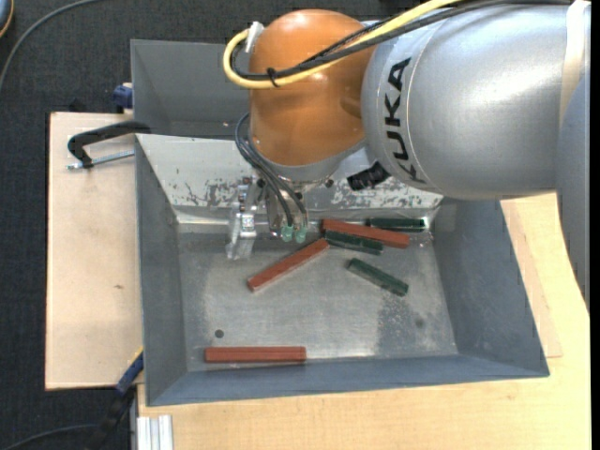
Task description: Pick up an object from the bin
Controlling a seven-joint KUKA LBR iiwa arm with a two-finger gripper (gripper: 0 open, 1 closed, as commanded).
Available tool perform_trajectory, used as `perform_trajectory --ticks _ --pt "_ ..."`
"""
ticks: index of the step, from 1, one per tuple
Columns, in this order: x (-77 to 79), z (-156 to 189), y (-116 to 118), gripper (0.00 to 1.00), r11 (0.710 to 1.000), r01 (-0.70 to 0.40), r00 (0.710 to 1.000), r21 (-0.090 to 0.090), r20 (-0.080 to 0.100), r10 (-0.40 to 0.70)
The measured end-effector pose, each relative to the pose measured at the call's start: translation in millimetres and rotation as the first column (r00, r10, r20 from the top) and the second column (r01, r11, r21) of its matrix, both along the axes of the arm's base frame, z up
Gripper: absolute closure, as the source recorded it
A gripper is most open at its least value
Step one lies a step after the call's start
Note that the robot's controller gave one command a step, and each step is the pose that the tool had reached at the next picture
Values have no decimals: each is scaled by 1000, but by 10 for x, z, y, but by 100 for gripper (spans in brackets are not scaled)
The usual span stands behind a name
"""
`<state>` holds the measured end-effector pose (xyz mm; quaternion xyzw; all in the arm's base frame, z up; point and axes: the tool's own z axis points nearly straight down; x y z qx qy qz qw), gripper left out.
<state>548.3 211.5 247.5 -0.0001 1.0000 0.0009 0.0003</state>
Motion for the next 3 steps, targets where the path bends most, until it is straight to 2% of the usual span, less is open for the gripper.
perform_trajectory --ticks 1,2,3 --pt "0 0 -1 0 1000 0 1000 0 0 0" --pt "-45 -983 -456 0 964 -268 964 -2 -6 268" --pt "362 -996 -200 0 957 -290 957 0 10 290"
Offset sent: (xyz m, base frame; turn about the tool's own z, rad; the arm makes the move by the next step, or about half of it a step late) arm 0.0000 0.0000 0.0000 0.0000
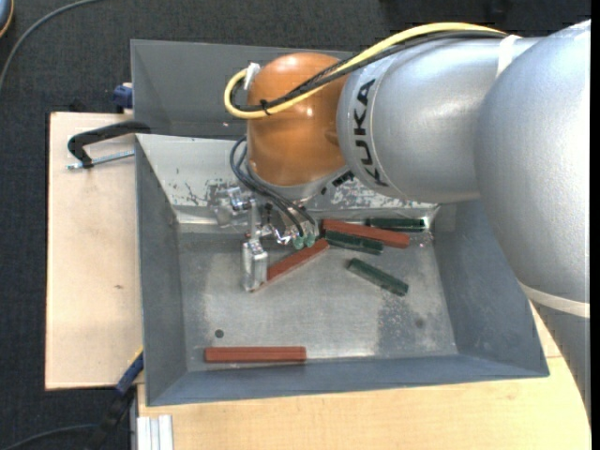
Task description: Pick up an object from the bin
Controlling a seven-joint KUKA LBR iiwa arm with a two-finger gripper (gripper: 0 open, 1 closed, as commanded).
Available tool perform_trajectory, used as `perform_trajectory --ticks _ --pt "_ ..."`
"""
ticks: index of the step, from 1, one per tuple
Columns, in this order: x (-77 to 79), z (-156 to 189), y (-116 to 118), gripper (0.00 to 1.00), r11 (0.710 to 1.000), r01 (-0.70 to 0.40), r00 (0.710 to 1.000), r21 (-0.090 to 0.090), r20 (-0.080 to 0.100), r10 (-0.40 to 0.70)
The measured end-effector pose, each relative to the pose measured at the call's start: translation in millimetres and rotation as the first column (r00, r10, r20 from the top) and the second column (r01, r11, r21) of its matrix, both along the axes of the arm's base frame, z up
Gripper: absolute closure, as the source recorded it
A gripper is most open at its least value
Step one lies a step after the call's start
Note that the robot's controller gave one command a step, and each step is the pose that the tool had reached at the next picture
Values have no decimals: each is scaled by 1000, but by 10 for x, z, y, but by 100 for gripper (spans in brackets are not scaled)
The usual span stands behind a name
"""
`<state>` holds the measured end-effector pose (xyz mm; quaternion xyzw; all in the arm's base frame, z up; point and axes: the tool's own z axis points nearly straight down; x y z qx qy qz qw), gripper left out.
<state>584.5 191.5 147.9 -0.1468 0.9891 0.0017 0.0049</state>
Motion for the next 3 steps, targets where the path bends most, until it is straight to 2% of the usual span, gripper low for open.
perform_trajectory --ticks 1,2,3 --pt "-128 -747 -458 0 968 251 968 -7 -14 -251" --pt "-113 -723 -443 100 968 250 968 -3 -10 -250" --pt "-199 800 -468 100 975 224 975 3 4 -224"
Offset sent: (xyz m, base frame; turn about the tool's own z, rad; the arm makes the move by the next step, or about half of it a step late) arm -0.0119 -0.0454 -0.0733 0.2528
